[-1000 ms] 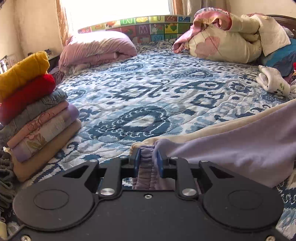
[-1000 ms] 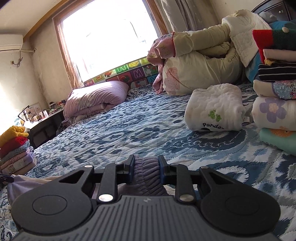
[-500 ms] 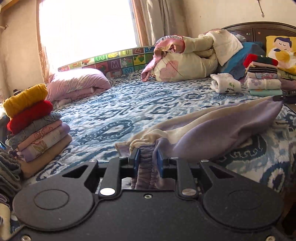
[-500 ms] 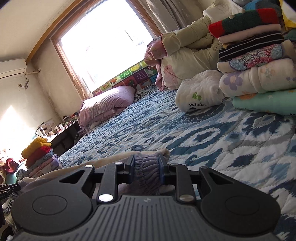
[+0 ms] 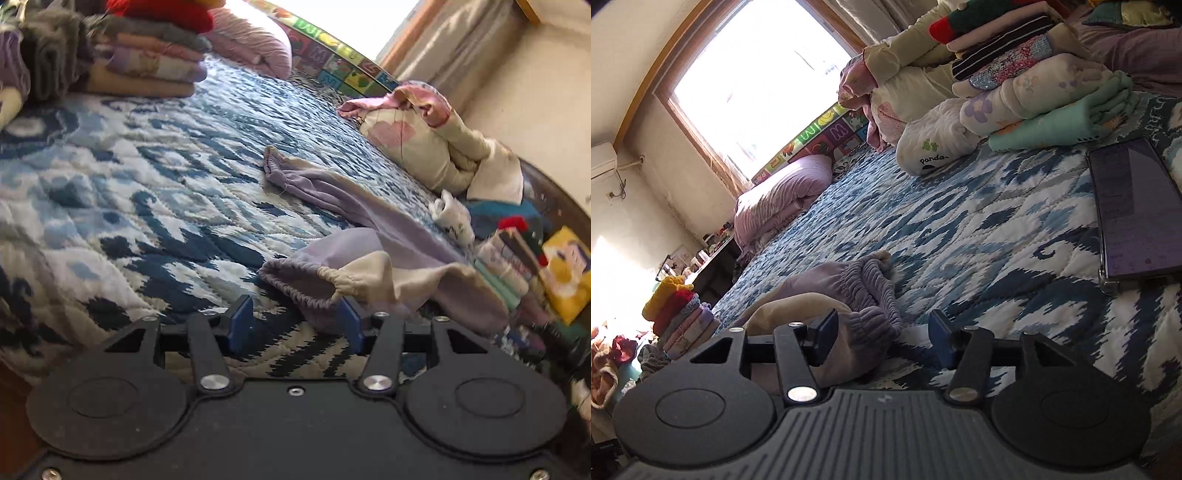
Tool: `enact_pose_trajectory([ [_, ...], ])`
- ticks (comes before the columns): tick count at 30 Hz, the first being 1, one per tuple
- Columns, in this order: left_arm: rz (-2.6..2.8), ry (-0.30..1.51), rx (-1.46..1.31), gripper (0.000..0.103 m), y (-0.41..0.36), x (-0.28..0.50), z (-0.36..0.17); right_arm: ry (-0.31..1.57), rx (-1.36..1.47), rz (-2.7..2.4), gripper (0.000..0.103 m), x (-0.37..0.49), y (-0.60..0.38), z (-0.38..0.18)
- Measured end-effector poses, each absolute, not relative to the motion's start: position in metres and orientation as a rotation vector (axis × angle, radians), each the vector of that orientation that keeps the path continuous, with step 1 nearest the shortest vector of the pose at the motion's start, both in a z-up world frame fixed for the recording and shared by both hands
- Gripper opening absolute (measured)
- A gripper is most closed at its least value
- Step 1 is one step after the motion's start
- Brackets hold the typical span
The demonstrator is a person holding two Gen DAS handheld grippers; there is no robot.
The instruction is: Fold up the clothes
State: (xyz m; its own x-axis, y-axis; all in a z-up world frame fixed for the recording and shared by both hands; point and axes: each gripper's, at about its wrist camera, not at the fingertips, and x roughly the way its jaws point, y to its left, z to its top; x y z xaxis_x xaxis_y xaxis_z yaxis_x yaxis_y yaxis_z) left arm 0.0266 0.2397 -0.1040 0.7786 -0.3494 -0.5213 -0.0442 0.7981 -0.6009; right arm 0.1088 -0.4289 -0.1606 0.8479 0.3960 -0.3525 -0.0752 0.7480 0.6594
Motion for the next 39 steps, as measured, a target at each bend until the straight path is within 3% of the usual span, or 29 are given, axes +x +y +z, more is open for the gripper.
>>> enact_pose_trajectory([
  [5, -0.207, 0.714, -0.921, 0.065, 0.237, 0.045, -0.102, 0.518, 0.888, 0.275, 0.071, 0.125, -0.432, -0.174],
  [13, -0.041, 0.770, -1.053, 0.063, 0.233, 0.084, -0.121, 0.538, 1.046, 0.241, 0.076, 0.149, -0.415, -0.190],
  [14, -0.031, 0.789, -1.047, 0.060, 0.232, 0.090, -0.124, 0.539, 1.043, 0.238, 0.076, 0.151, -0.412, -0.190],
  [16, -0.016, 0.831, -1.031, 0.041, 0.229, 0.100, -0.129, 0.546, 1.019, 0.246, 0.075, 0.155, -0.406, -0.191],
  [18, -0.020, 0.856, -0.933, 0.024, 0.218, 0.110, -0.123, 0.557, 0.988, 0.259, 0.062, 0.160, -0.400, -0.192],
  [19, -0.023, 0.867, -0.881, 0.008, 0.212, 0.114, -0.120, 0.572, 0.955, 0.261, 0.057, 0.161, -0.397, -0.192],
  [20, -0.030, 0.860, -0.823, 0.005, 0.207, 0.118, -0.113, 0.586, 0.920, 0.262, 0.042, 0.163, -0.393, -0.192],
  [21, -0.051, 0.836, -0.791, 0.005, 0.205, 0.122, -0.103, 0.598, 0.875, 0.260, 0.038, 0.164, -0.390, -0.190],
  [24, -0.142, 0.688, -0.725, 0.004, 0.212, 0.123, -0.058, 0.518, 0.826, 0.275, 0.034, 0.155, -0.391, -0.181],
  [28, -0.250, 0.491, -0.638, 0.004, 0.235, 0.112, -0.009, 0.325, 0.828, 0.310, 0.033, 0.136, -0.407, -0.162],
  [31, -0.198, 0.580, -0.589, 0.005, 0.249, 0.115, -0.033, 0.339, 0.697, 0.303, 0.034, 0.133, -0.408, -0.151],
  [34, -0.081, 0.739, -0.559, 0.025, 0.257, 0.116, -0.083, 0.397, 0.660, 0.294, 0.054, 0.131, -0.410, -0.154],
  [36, -0.063, 0.762, -0.585, 0.031, 0.260, 0.105, -0.106, 0.432, 0.678, 0.291, 0.056, 0.129, -0.412, -0.160],
  [37, -0.071, 0.759, -0.610, 0.044, 0.261, 0.099, -0.114, 0.450, 0.687, 0.289, 0.057, 0.128, -0.413, -0.163],
  [39, -0.082, 0.751, -0.647, 0.053, 0.261, 0.089, -0.126, 0.484, 0.705, 0.286, 0.067, 0.126, -0.416, -0.168],
])
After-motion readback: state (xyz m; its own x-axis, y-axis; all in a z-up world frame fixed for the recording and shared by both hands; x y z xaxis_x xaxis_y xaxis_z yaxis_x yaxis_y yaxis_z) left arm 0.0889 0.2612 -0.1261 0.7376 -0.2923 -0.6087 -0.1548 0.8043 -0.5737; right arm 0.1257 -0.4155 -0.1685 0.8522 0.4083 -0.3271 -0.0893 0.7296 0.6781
